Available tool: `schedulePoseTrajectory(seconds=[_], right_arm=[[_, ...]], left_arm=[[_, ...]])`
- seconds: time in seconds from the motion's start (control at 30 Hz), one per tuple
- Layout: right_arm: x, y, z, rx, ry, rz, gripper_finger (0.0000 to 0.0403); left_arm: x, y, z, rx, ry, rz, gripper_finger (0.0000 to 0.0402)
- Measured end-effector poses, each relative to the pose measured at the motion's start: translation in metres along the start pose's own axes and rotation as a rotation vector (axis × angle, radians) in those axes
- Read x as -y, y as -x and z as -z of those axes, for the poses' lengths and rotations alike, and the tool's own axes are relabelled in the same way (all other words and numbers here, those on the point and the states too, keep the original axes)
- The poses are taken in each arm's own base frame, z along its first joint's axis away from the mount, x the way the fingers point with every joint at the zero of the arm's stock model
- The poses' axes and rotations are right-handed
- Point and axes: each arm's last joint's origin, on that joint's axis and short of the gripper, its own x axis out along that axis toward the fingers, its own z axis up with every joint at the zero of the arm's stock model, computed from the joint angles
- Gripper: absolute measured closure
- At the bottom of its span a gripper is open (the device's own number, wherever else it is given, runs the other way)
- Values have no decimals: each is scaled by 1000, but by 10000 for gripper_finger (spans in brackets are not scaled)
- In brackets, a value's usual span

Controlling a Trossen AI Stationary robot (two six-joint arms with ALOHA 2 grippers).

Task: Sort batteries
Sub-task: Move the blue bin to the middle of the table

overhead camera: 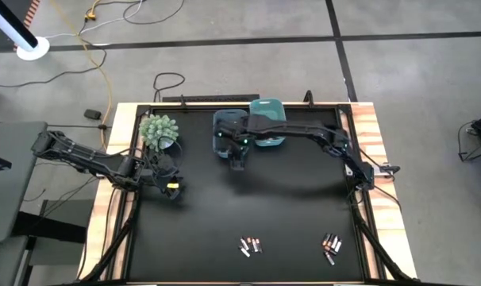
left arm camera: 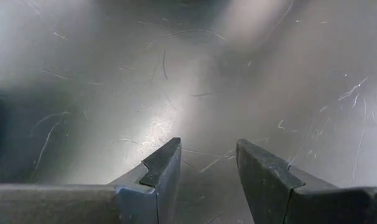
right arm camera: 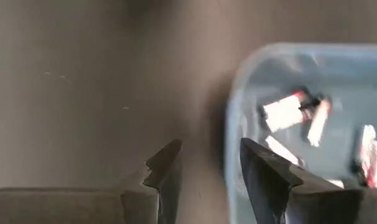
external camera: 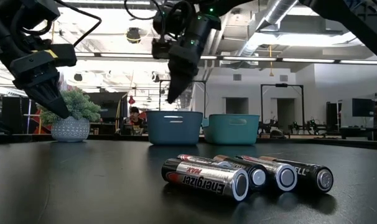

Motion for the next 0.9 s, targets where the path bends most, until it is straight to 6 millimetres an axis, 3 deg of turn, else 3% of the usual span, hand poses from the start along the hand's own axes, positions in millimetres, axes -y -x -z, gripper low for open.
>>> schedulePoseTrajectory(seconds=[0.13, 0.53, 0.67, 0.83, 0.9], right_arm=[[-10, -10, -1, 22, 37, 32, 229], [2, -31, 16, -30, -50, 106, 242], [3, -38, 20, -31, -52, 108, 284], [1, -39, 20, -27, -24, 107, 378], [-3, -39, 18, -16, -15, 107, 392]], left_arm=[[0, 0, 0, 0, 1, 0, 253], [0, 0, 0, -7, 32, 8, 253], [0, 0, 0, -7, 35, 8, 253], [0, 0, 0, -7, 37, 8, 253], [0, 0, 0, -7, 37, 8, 253]])
